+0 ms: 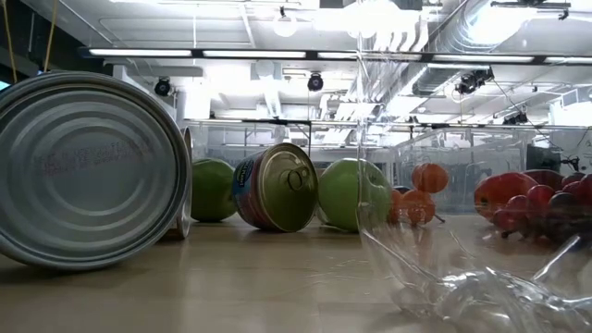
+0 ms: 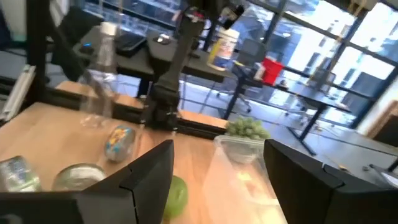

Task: Pick & Place Food Item
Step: Put the empty water bottle into the right transparent bin

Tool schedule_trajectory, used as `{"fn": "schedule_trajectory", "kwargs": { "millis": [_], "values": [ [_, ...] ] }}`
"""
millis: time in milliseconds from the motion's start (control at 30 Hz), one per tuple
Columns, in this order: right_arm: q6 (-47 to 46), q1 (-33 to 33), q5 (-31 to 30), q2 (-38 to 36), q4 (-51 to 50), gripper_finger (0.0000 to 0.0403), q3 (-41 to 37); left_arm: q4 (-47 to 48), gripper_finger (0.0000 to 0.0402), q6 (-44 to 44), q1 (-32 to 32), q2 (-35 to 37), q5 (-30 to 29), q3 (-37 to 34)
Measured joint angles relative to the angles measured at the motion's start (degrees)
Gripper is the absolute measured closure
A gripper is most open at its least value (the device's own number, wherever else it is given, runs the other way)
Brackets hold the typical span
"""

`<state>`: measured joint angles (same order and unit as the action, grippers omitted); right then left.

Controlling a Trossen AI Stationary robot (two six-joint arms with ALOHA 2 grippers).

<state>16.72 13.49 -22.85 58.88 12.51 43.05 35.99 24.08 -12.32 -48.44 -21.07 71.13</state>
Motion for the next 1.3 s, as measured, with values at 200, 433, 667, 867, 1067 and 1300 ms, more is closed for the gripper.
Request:
{"fn": "schedule_trajectory", "kwargs": {
  "millis": [200,433,667,867,1067,1300],
  "values": [
    [0.08,0.0,1.17,0.08,-0.22,0.0156,-0.04,0.19,0.027,0.39,0.0,0.02,0.02,0.0],
    [0.08,0.0,-1.19,0.1,0.09,0.0069,-0.04,0.3,0.027,0.39,0.0,0.0,0.04,0.0],
    [-2.03,0.0,-2.58,0.1,0.14,0.0018,-0.04,0.49,0.027,0.39,0.0,0.0,0.17,0.0],
    [-2.2,0.07,-2.41,0.75,-0.11,0.0021,-0.04,0.5,0.027,0.37,0.0,0.01,0.17,0.0],
    [-1.0,2.38,-2.53,0.69,0.76,0.0011,-0.04,0.48,0.027,0.35,0.0,-0.01,0.17,0.0],
    [0.09,6.8,-12.33,0.69,2.46,0.0011,-0.02,0.46,0.027,0.33,0.02,-0.01,0.14,0.0]
  ]
}}
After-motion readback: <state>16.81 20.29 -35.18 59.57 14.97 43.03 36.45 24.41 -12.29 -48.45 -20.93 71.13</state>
